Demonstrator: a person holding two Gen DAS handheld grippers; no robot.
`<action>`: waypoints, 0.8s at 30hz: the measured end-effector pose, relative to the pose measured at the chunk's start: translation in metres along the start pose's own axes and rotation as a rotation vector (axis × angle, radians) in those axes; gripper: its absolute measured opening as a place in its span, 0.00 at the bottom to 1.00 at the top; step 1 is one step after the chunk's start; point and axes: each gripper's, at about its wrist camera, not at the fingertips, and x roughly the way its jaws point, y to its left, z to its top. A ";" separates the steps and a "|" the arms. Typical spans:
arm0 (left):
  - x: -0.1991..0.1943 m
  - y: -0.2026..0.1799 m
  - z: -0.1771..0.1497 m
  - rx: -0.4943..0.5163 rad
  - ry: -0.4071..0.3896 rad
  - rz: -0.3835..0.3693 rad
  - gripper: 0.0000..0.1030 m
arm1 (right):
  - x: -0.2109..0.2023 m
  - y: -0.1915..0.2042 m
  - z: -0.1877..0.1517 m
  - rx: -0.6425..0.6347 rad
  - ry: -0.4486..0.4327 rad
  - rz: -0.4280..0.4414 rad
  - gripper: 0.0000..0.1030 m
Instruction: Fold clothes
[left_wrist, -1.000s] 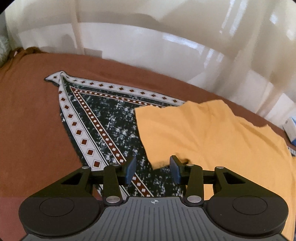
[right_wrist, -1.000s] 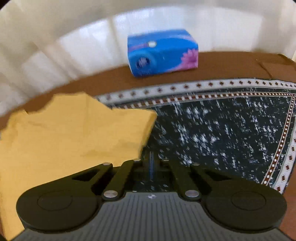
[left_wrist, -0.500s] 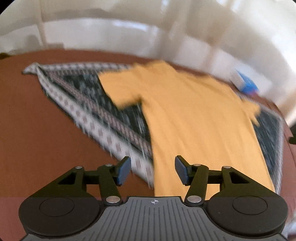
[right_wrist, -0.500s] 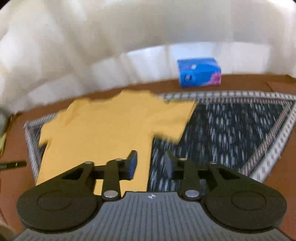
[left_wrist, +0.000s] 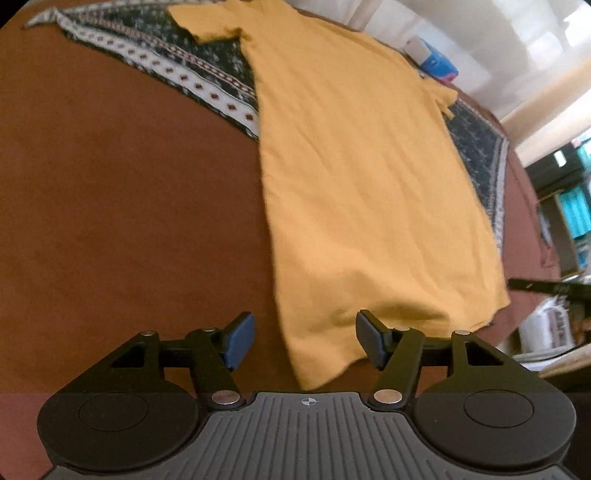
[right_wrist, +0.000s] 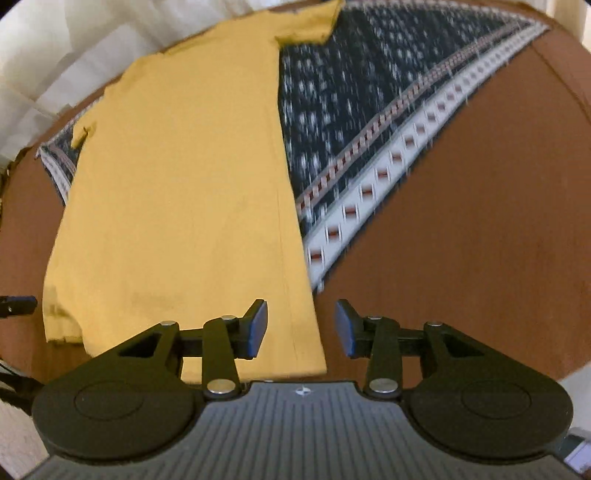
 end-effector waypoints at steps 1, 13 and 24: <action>0.003 -0.001 -0.002 -0.005 0.010 -0.009 0.72 | 0.002 0.000 -0.002 0.001 0.007 0.002 0.44; 0.010 -0.009 -0.010 -0.002 0.037 0.000 0.00 | 0.013 -0.002 -0.005 0.006 0.079 0.052 0.08; 0.010 -0.005 -0.003 0.105 0.132 0.038 0.00 | -0.004 -0.004 0.010 -0.044 0.152 0.078 0.07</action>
